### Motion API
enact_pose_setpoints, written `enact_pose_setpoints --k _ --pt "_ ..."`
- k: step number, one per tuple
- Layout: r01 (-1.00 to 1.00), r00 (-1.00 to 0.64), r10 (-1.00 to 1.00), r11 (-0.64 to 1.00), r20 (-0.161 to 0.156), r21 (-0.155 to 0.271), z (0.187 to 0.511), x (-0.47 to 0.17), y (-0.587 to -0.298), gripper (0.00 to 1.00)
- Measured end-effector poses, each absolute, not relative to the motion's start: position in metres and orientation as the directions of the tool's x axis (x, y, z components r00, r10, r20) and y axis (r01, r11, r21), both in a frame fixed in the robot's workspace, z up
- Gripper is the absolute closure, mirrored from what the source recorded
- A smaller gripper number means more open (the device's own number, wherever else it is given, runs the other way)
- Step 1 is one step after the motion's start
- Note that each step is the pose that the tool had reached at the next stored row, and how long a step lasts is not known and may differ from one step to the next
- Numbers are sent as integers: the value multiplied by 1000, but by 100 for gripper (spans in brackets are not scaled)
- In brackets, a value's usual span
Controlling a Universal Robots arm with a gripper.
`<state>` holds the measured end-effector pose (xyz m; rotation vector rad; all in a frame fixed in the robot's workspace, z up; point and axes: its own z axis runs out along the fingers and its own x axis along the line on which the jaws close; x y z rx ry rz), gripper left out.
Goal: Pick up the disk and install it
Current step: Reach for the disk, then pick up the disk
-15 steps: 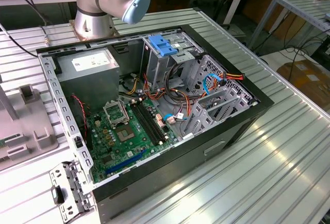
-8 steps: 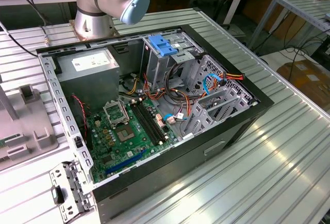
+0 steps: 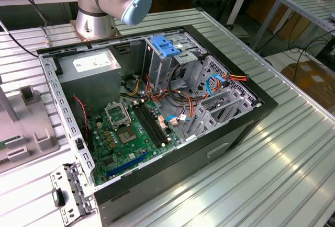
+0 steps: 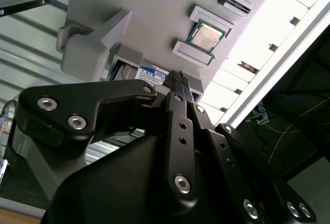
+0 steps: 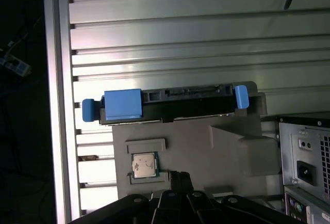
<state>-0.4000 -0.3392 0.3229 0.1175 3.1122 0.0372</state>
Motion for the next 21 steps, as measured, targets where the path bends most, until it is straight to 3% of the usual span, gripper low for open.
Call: enact_pose_setpoints --k 21 --pt "-40 -999 -39 999 -26 25 323 -400 -339 89"
